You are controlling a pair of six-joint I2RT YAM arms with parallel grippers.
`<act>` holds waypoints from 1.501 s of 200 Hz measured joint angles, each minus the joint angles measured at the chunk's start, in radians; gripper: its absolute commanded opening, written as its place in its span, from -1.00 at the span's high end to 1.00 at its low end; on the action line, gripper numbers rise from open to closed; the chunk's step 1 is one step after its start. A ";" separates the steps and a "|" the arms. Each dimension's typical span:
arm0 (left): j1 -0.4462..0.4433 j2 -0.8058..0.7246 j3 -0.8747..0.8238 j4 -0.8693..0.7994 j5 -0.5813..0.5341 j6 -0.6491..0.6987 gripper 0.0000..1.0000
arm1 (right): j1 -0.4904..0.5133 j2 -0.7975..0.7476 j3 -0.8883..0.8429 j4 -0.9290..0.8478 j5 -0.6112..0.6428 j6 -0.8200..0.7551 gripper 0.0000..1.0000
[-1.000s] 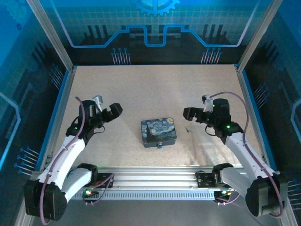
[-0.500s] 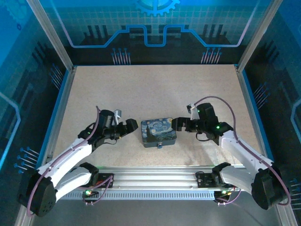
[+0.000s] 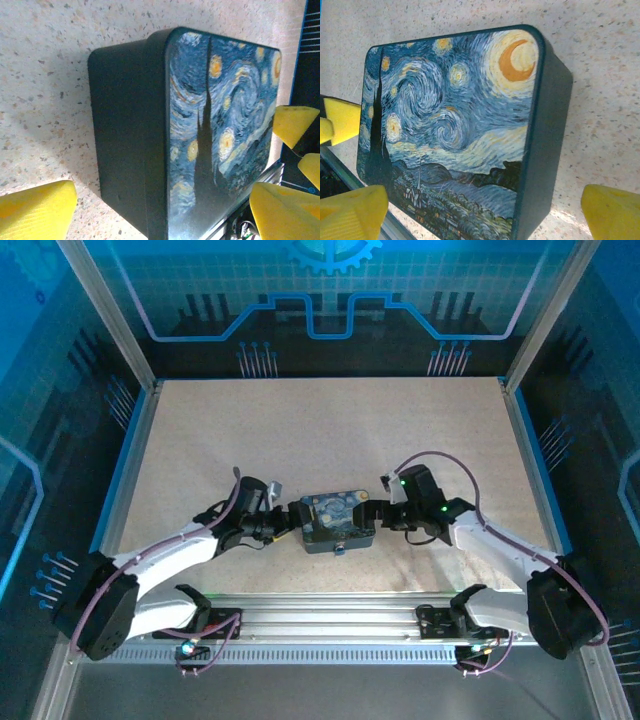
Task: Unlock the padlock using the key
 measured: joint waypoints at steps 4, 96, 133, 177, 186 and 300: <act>-0.003 0.011 0.003 0.002 0.002 0.000 -0.81 | 0.003 0.006 0.000 0.003 -0.001 0.003 -1.00; -0.012 0.118 0.058 0.074 0.009 0.000 -0.75 | 0.039 0.102 0.026 0.056 -0.031 0.018 -0.99; -0.010 0.150 0.109 0.067 0.000 0.009 -0.75 | 0.038 0.143 0.063 0.074 -0.034 0.018 -0.98; 0.008 0.163 0.127 0.027 -0.027 0.012 -0.75 | 0.038 0.237 0.146 0.075 -0.033 0.009 -0.96; 0.018 0.163 0.129 0.021 -0.027 0.012 -0.75 | 0.038 0.262 0.170 0.074 -0.033 0.002 -0.94; 0.192 0.269 0.234 -0.003 -0.026 0.090 -0.75 | 0.038 0.484 0.377 0.105 -0.070 -0.023 -0.94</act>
